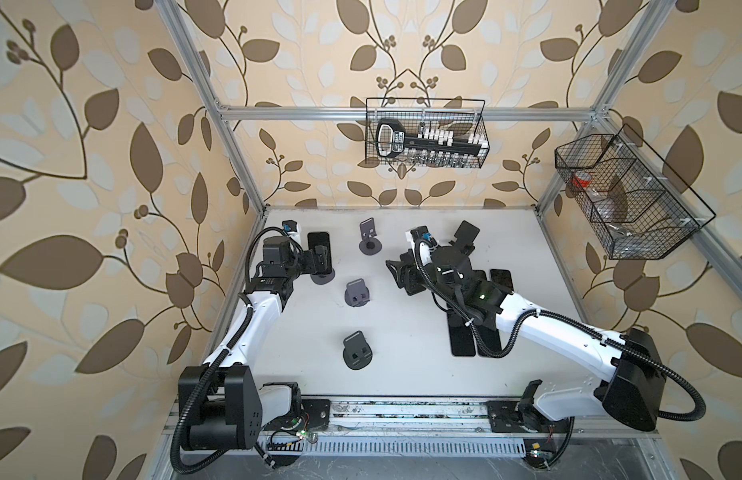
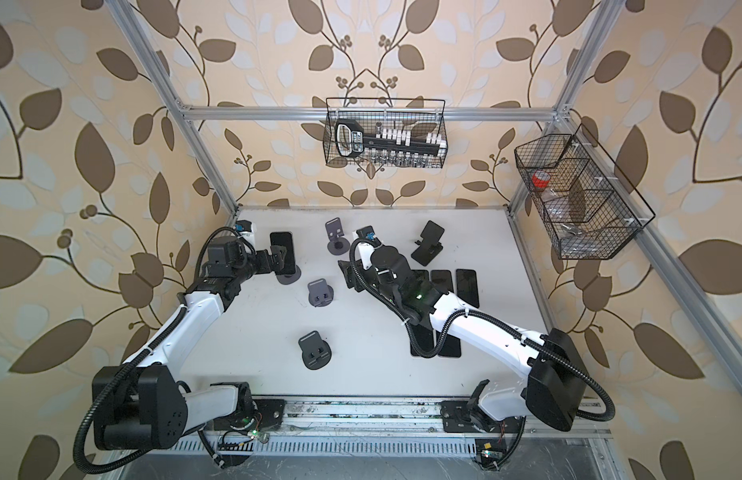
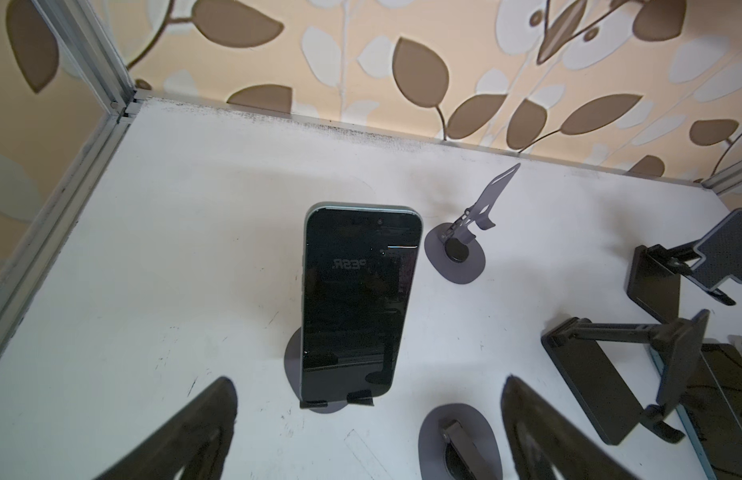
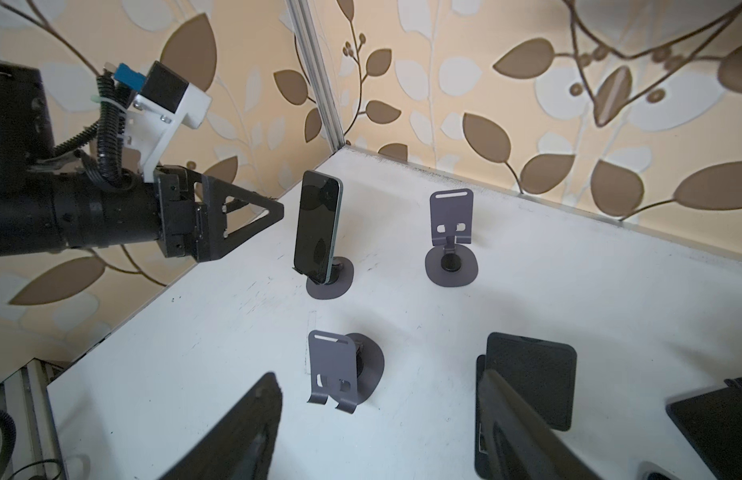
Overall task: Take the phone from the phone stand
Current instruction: 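Close the left gripper on the top edge of the green-edged phone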
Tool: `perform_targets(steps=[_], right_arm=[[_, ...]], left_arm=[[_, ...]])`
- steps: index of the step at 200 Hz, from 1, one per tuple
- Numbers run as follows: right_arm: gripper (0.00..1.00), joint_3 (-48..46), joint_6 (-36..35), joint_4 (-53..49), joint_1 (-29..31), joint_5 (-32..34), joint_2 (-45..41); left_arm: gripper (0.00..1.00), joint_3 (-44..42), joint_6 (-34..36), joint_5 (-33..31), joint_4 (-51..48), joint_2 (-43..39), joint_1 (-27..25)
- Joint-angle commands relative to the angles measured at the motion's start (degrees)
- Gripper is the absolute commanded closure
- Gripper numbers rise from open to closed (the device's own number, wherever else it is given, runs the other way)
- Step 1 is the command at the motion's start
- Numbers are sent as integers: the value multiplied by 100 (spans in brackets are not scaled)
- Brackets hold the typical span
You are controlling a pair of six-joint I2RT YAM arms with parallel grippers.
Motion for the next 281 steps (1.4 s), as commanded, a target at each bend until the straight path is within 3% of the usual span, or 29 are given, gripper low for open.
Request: perform_targets(steps=[1,44,119,194,281], right_arm=[[24,72,94,-49,-16,-312,-4],[23,70,92,-268,-16,-472,-70],[22,-32,-6,-423,-148,-184,-144],[22,-118,30,-440,-269,-248,-81],[21,-172,82,-442,-278,-220,-108]], left_arm=[[1,281,135,413,324,222,35],[1,243,41,430,475,450,36],[1,333,-46,369,598,718,-36],[1,602,93,-131,559,1121,-307],[1,737,350,-50,488,1393,-321]])
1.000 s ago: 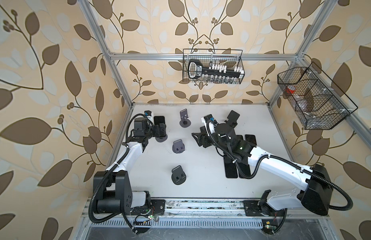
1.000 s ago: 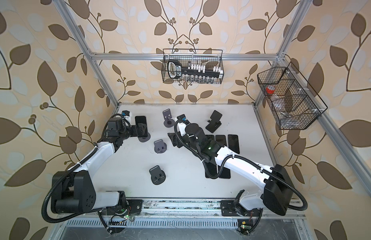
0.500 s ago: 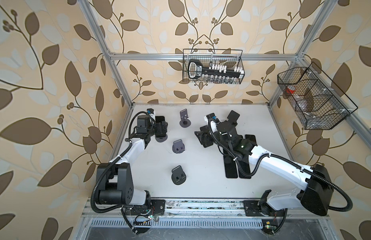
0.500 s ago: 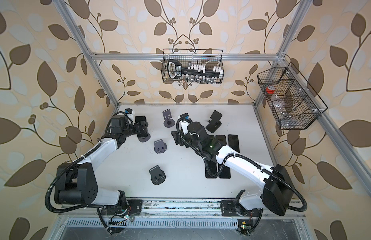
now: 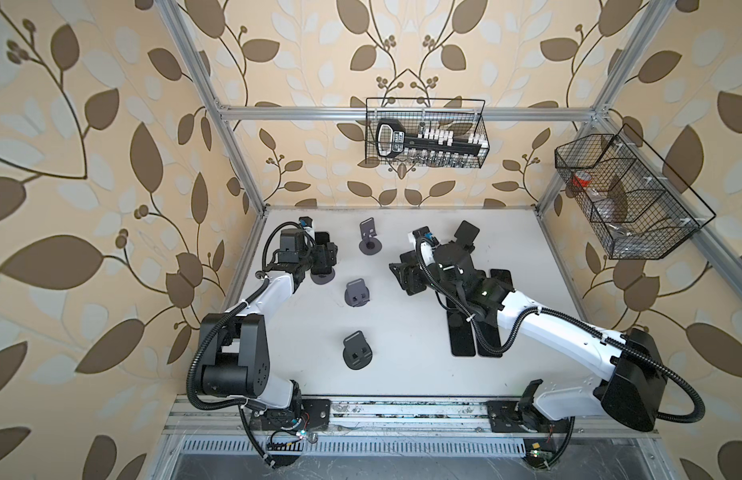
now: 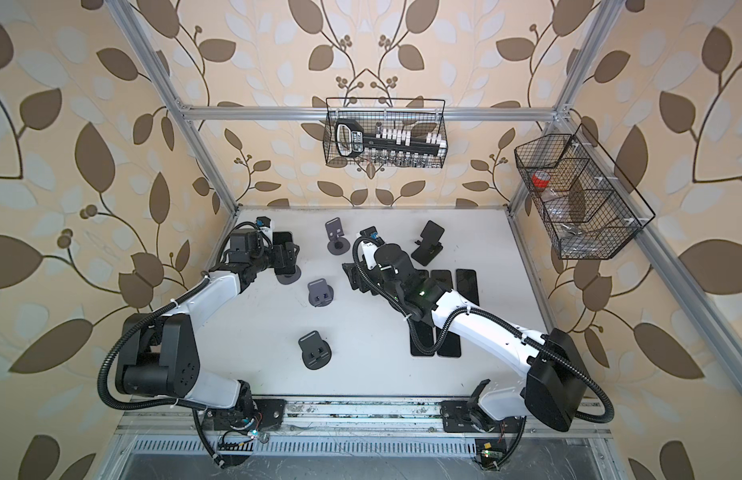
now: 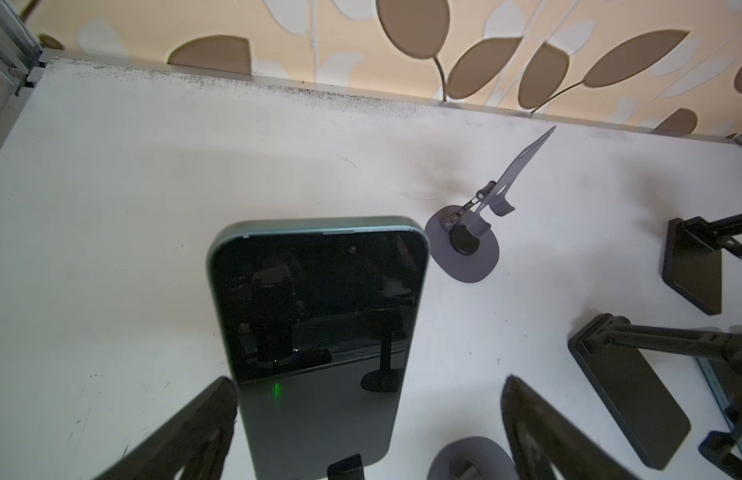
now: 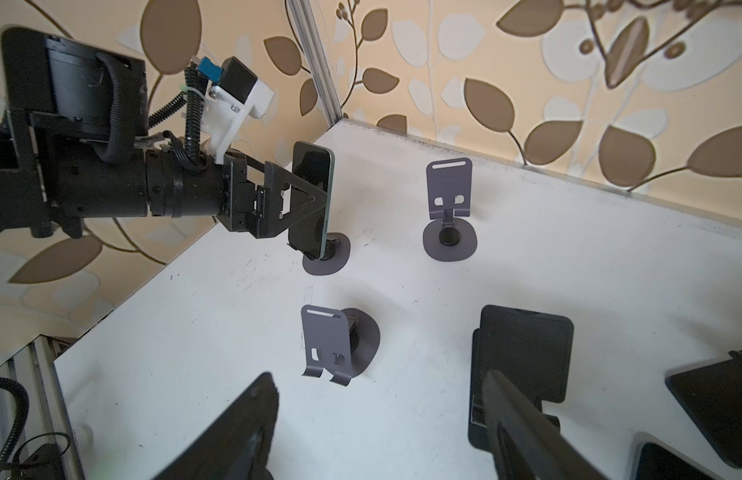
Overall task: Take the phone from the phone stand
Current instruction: 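Close the left gripper on the top edge of the green-edged phone, then lift the green-edged phone upward off its round stand with the left gripper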
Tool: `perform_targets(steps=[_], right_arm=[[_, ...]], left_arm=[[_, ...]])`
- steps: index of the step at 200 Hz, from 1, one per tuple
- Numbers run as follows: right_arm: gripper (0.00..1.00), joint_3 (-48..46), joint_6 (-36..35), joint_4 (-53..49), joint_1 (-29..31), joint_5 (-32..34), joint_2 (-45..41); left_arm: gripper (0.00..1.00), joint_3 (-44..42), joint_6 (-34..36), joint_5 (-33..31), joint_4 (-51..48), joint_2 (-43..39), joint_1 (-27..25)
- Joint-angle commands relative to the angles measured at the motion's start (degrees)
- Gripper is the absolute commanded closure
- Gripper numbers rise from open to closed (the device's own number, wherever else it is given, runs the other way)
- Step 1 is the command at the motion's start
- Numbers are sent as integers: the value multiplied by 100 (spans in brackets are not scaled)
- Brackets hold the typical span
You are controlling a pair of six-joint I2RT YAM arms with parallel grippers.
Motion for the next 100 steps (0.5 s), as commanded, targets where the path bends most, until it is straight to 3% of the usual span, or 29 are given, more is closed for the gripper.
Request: perform_targets(steps=[1,100], right_arm=[[22,-157,37,-68,-23,54,-108],[22,-114,136,-92,-21,-11,-12]], left_arm=[[1,229,193,-6,49,-16,-17],[1,398,473,-286,-175,-25,-29]])
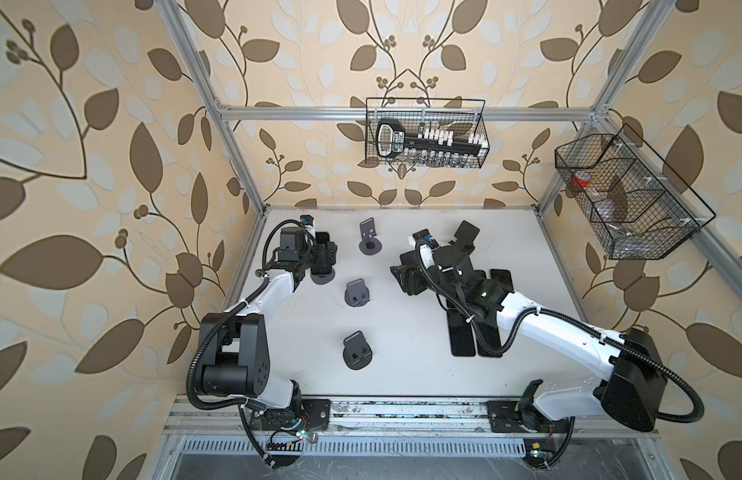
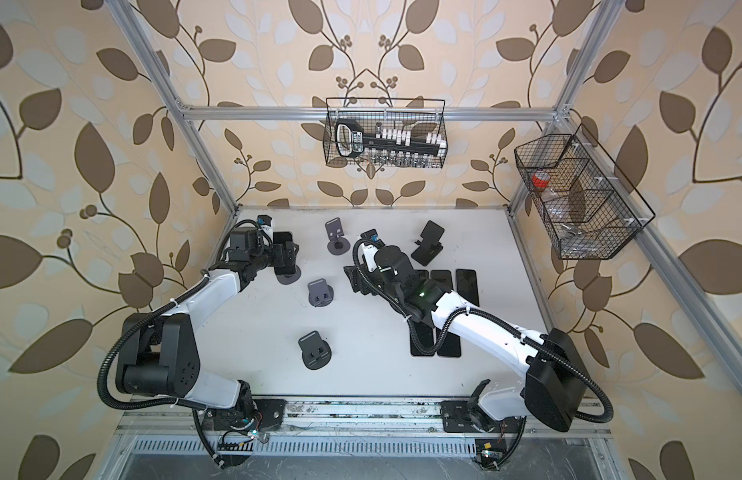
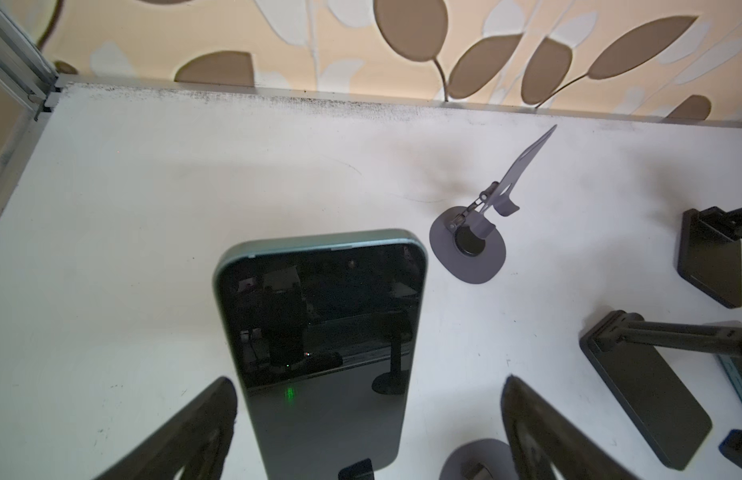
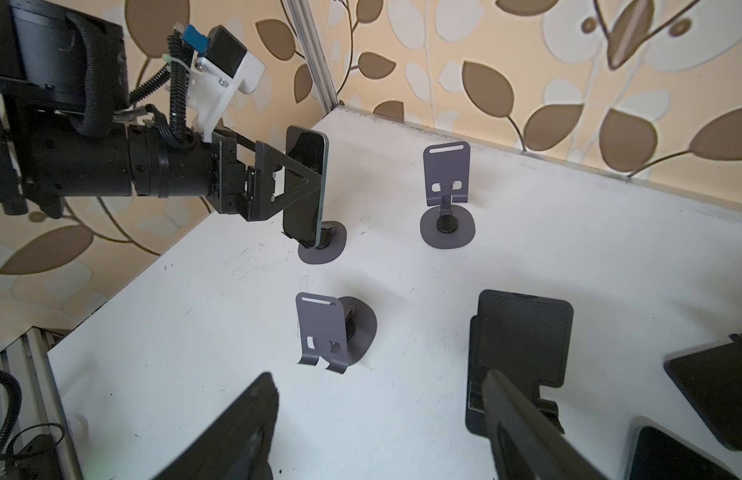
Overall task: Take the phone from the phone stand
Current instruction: 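Lift the green-edged phone upward off its round stand with the left gripper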
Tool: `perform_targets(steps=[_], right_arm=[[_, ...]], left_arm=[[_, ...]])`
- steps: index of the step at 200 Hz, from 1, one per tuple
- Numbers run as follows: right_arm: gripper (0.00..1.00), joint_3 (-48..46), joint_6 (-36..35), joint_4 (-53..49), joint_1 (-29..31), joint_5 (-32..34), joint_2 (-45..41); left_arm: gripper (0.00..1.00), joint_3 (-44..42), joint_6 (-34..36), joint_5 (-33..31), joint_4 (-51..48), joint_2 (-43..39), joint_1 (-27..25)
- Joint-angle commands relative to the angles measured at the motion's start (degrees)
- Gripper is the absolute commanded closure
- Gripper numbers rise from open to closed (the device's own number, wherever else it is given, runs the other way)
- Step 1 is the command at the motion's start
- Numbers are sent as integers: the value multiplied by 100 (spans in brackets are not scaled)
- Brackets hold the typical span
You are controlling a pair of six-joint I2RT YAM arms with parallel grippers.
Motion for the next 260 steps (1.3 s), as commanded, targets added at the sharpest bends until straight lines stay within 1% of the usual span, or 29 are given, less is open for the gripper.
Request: perform_targets(steps=[1,26,52,80,181,260], right_arm=[[22,-15,94,-36,-9,-11,-12],[22,42,81,-86,-15,-48,38],[22,90,55,-99,-16,-13,58],[22,100,62,-94,-16,-21,68],[22,-124,-13,-177,-61,154,-236],[22,-276,-7,-173,-137,179,-360]], left_arm=[[1,271,206,-163,-66,-20,-28],[2,311,176,-354,-133,9,-27],[3,347,107,-319,-134,83,-32],[3,570,74,-513,-232,241,-101],[4,1110,130,-1054,-592,742,-357],[12,1279,81,-1219,-831,901,-366]])
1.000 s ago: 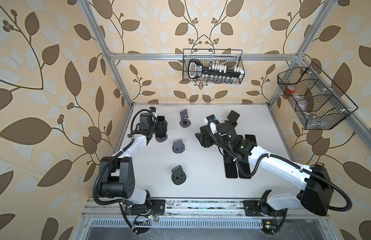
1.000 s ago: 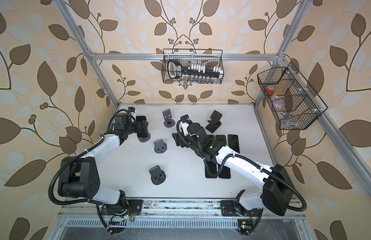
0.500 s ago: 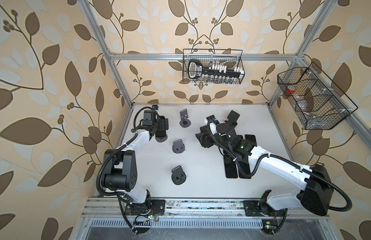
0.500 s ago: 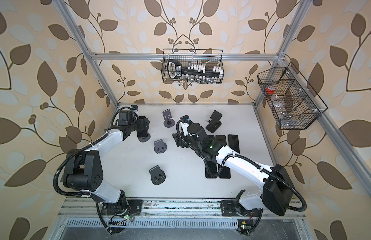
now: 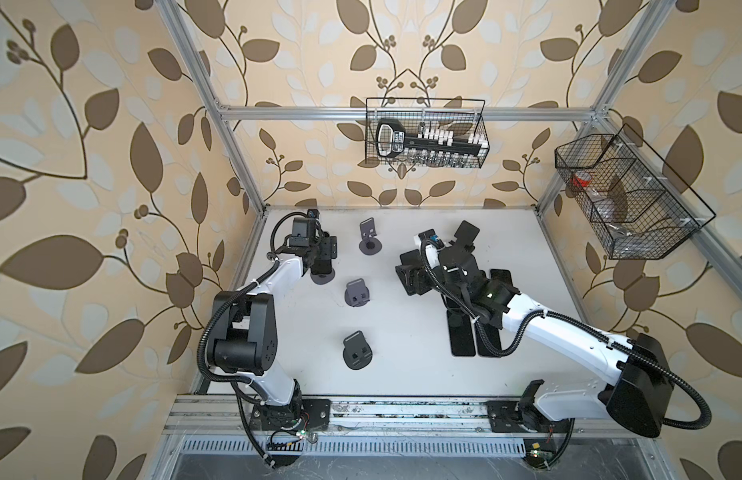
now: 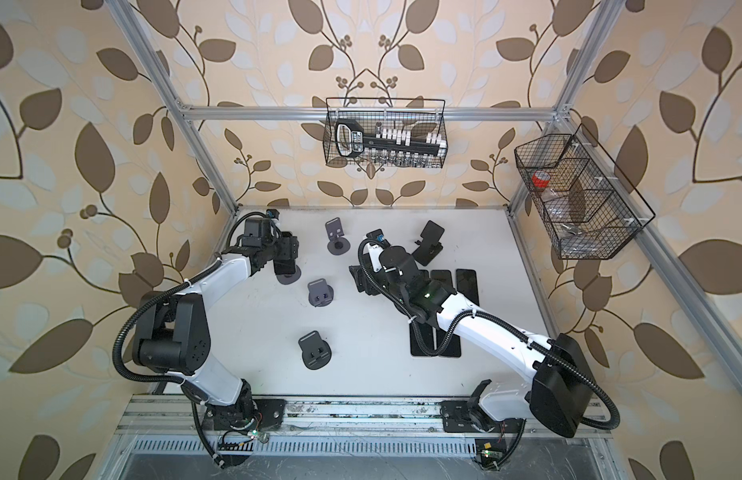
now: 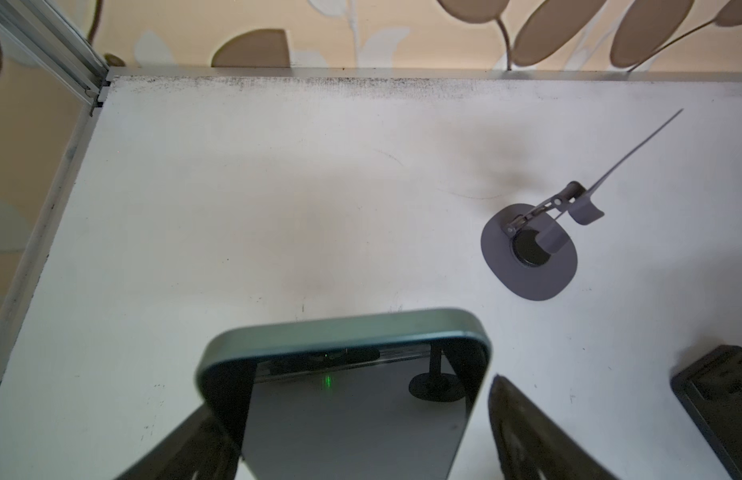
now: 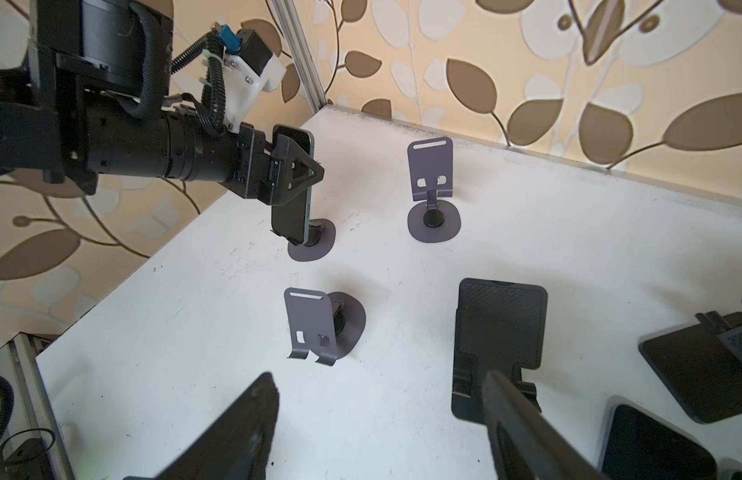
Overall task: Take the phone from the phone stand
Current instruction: 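Lift the green-edged phone upward off its round stand with the left gripper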
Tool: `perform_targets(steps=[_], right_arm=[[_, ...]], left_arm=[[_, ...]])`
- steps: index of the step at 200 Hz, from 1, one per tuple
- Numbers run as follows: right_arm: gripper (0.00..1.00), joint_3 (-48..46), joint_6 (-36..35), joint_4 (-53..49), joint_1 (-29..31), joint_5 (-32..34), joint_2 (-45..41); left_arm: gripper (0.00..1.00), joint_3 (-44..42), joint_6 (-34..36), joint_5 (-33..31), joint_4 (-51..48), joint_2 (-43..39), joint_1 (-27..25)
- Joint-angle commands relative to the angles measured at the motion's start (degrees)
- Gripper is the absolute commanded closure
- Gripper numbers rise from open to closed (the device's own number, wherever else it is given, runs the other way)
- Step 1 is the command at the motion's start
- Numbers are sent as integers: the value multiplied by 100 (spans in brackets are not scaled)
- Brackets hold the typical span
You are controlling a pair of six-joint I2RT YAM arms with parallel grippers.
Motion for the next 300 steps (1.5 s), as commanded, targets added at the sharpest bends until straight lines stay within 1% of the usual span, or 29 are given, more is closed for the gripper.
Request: perform_targets(steps=[1,79,114,212,261,300], right_arm=[[22,-129,-26,-11,-38,107,-145],[22,-239,-35,-8,-104,85,-256],[22,-271,-28,-5,-126,82,-287],[22,-254,-17,-9,-135,56,-314],[22,-259,23,-4,-135,38,-312],[22,-258,32,-6,-132,30,-310]], left_arm=[[12,291,32,-168,-125,43,-60],[21,316,-58,-195,-207,-15,-81],[27,317,-67,-161,-221,-48,-79],[39,378,-100,-103,-256,-208,-77],[43,420,-162,-3,-251,-373,-84],[43,432,-192,7,-242,-478,-77]])
